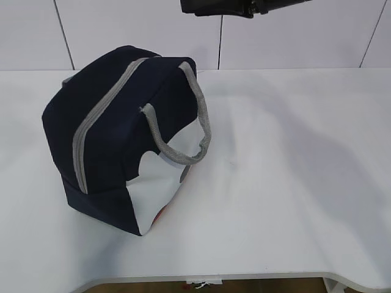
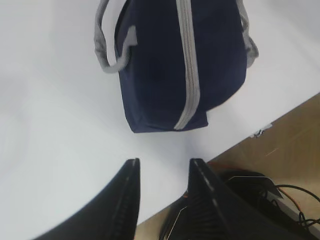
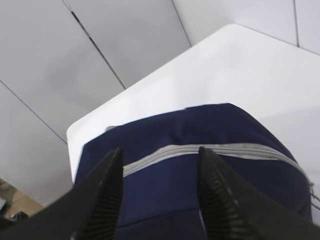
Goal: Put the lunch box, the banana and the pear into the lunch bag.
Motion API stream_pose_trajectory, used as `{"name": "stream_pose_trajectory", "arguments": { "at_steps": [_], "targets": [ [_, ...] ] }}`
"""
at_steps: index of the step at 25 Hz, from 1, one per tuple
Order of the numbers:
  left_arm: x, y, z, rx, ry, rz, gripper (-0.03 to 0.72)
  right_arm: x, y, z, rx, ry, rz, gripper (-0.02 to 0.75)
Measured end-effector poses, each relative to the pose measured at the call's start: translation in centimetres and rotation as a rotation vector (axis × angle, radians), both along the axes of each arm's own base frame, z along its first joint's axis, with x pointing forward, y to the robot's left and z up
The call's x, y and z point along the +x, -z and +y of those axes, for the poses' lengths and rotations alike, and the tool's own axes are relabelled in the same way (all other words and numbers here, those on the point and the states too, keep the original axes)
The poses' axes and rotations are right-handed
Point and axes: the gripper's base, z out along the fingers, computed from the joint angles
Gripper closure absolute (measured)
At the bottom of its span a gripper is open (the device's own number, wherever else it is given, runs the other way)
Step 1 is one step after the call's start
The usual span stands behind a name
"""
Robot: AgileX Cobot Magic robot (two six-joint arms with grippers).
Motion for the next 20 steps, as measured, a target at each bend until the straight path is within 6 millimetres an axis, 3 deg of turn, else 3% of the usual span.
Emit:
{"name": "stream_pose_trajectory", "arguments": {
  "at_steps": [8, 16, 20],
  "targets": [
    [-7.2, 2.6, 2.4, -0.043, -0.016, -0.115, 0.445, -4.4, -2.7, -0.7, 0.009, -0.031, -0.032, 0.345],
    [-14.2, 6.5, 4.7, -0.084, -0.019, -0.233, 0.445, -10.3, -3.4, -2.2, 0.001, 0.044, -0.050, 0.351],
    [-16.6, 8.4, 5.5, -0.105, -0.019, -0.295, 0.445, -13.5, -3.8, -2.9, 0.002, 0.068, -0.076, 0.351]
  ]
}}
